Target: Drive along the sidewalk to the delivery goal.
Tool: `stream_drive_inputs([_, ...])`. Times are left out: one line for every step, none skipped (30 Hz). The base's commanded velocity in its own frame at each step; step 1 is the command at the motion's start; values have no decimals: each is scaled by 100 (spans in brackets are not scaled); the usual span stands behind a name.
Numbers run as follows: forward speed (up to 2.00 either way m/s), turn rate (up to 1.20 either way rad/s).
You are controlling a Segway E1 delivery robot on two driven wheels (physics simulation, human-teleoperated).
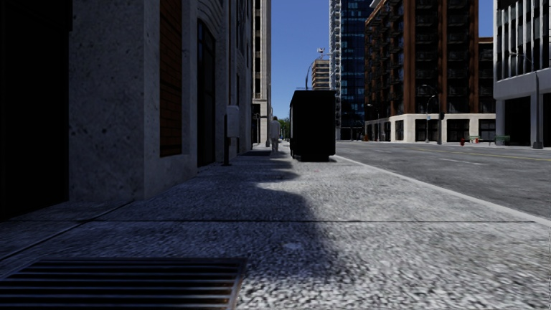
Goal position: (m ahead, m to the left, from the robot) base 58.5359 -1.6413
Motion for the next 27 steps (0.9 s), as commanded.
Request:
stream_drive_inputs([200,0])
stream_drive_inputs([200,0])
stream_drive_inputs([200,0])
stream_drive_inputs([200,0])
stream_drive_inputs([200,0])
stream_drive_inputs([200,0])
stream_drive_inputs([200,0])
stream_drive_inputs([200,0])
stream_drive_inputs([200,0])
stream_drive_inputs([200,0])
stream_drive_inputs([200,0])
stream_drive_inputs([200,0])
stream_drive_inputs([200,0])
stream_drive_inputs([200,0])
stream_drive_inputs([200,0])
stream_drive_inputs([200,0])
stream_drive_inputs([200,0])
stream_drive_inputs([200,0])
stream_drive_inputs([200,0])
stream_drive_inputs([200,0])
stream_drive_inputs([200,0])
stream_drive_inputs([200,0])
stream_drive_inputs([200,0])
stream_drive_inputs([200,0])
stream_drive_inputs([200,0])
stream_drive_inputs([200,0])
stream_drive_inputs([200,0])
